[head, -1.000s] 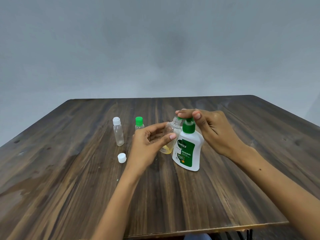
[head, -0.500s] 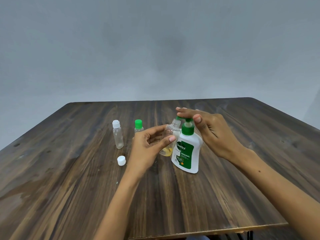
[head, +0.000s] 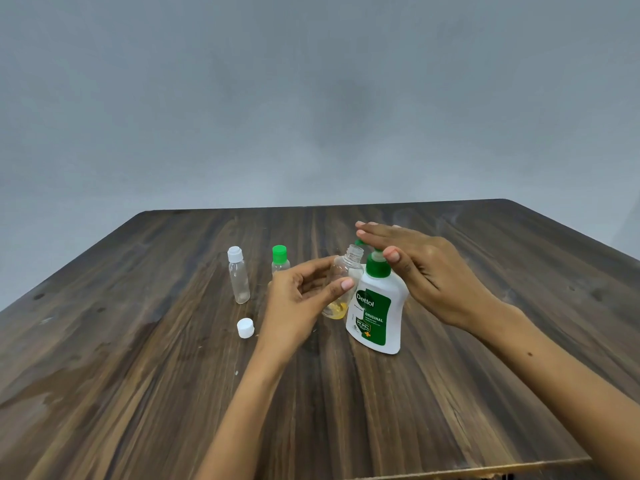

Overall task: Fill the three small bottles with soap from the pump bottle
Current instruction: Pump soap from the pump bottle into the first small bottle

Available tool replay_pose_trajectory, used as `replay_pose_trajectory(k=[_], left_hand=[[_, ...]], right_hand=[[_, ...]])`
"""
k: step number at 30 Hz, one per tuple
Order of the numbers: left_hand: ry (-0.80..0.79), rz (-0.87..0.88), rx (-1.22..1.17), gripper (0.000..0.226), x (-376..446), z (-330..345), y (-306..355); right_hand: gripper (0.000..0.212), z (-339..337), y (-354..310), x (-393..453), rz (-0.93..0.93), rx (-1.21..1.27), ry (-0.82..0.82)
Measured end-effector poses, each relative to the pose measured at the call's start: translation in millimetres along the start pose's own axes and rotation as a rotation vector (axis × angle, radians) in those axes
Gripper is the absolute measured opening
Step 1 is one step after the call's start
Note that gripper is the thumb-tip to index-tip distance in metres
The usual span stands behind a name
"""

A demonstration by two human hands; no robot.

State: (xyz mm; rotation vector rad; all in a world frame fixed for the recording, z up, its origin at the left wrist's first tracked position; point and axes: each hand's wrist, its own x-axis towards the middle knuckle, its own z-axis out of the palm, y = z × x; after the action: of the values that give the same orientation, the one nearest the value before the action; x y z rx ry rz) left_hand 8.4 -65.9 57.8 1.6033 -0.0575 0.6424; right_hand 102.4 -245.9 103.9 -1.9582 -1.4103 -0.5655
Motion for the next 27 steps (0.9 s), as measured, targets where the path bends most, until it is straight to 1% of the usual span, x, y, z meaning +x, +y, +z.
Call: replay_pose_trajectory(k=[4, 11, 16, 21, 27], left_hand=[[0.004, -0.018, 0.008, 0.051, 0.5, -2.5, -3.3], [0.008, -0.009, 0.004, 0.050, 0.1, -3.0, -0.3], [0.007, -0.003, -0.001, 0.050, 0.0, -1.6, 2.1], [0.001, 0.000, -0.023, 0.043, -0.8, -1.1, 4.2], [-0.008, -0.004, -0.029, 0.041, -1.5, -0.5, 4.2]], right_hand=[[0.074, 3.0, -1.5, -3.4, 0.006, -0.010, -0.005], [0.077, -4.5, -3.1, 3.1, -0.009, -0.033, -0.032], [0.075, 0.7, -1.2, -0.3, -0.004, -0.009, -0.005], [0.078, -2.4, -0.1, 2.9, 0.018, 0.005, -0.025], [0.073, 1.1, -3.7, 1.8, 0.011, 0.055, 0.008]])
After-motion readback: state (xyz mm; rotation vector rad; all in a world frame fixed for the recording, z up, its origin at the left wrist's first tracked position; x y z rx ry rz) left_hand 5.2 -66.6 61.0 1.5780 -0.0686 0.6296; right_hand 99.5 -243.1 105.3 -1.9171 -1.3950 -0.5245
